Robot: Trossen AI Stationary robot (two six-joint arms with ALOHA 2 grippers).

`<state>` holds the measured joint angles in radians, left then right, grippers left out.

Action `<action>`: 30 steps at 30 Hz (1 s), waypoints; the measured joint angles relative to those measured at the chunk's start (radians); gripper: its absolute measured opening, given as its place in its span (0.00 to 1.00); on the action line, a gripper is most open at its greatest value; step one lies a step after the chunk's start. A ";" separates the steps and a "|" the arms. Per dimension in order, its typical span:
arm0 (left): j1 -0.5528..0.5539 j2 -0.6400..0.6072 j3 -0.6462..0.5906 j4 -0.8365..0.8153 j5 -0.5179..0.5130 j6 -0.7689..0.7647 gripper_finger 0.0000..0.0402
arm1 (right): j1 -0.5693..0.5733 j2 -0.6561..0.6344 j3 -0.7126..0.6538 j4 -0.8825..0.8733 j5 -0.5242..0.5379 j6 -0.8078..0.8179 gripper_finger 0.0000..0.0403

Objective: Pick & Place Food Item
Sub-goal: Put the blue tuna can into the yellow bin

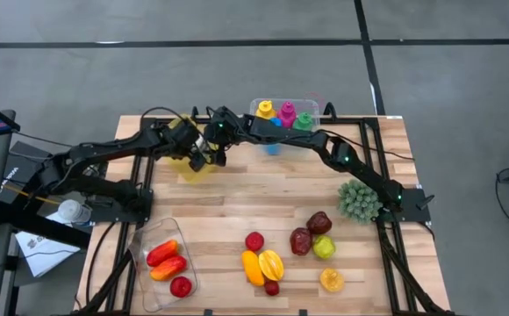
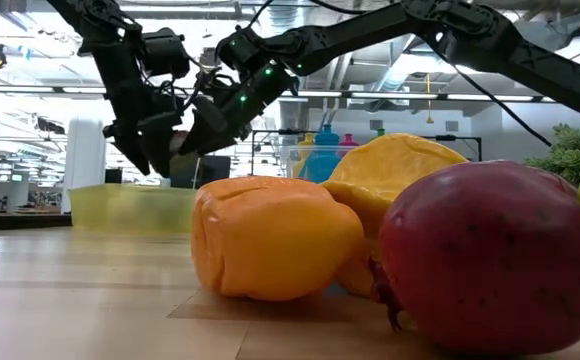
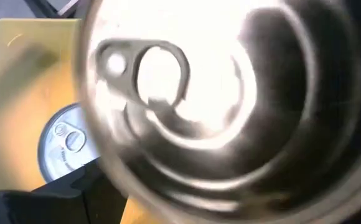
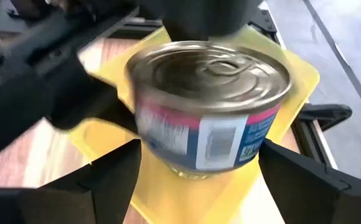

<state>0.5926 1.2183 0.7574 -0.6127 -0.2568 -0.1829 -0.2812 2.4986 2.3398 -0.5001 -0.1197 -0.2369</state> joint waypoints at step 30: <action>0.053 -0.042 -0.001 0.083 0.009 0.282 0.74 | 0.012 -0.016 -0.002 -0.095 0.029 -0.030 0.78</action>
<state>0.6456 1.1762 0.7567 -0.5293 -0.2474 0.0994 -0.2687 2.4825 2.3375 -0.5949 -0.0910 -0.2672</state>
